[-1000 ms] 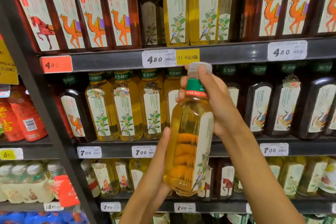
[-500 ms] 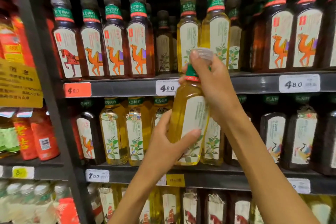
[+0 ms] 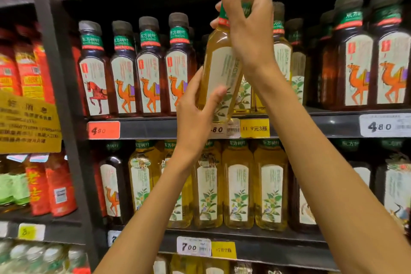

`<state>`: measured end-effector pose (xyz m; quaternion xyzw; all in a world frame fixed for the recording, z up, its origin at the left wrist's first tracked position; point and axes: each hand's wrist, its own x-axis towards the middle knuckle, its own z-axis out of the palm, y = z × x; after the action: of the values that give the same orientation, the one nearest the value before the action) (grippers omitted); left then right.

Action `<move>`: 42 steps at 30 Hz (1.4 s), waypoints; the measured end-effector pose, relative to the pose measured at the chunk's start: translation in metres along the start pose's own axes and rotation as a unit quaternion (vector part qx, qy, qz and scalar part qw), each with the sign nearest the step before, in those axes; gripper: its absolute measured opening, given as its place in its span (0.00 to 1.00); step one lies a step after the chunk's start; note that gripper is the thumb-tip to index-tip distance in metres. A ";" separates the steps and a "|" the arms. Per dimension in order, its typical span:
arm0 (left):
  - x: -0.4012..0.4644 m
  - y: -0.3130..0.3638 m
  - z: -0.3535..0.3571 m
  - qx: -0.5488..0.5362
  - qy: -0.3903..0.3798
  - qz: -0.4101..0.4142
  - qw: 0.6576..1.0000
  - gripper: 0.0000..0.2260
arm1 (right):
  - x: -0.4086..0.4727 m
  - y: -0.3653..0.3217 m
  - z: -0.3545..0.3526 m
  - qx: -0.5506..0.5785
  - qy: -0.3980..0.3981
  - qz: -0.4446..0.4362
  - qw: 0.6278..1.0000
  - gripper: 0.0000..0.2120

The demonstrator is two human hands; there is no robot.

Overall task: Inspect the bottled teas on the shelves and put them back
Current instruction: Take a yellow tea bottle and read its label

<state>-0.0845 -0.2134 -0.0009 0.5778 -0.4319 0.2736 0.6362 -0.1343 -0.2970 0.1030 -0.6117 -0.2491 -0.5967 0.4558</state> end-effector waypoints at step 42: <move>0.008 -0.024 0.017 0.358 0.118 0.120 0.918 0.21 | 0.008 0.068 -0.016 -0.450 0.018 -0.074 0.890 0.18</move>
<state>-0.0640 -0.2359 -0.0066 0.6741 -0.2935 0.5505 0.3955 -0.0831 -0.3438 0.0913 -0.7204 0.0097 -0.6875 0.0910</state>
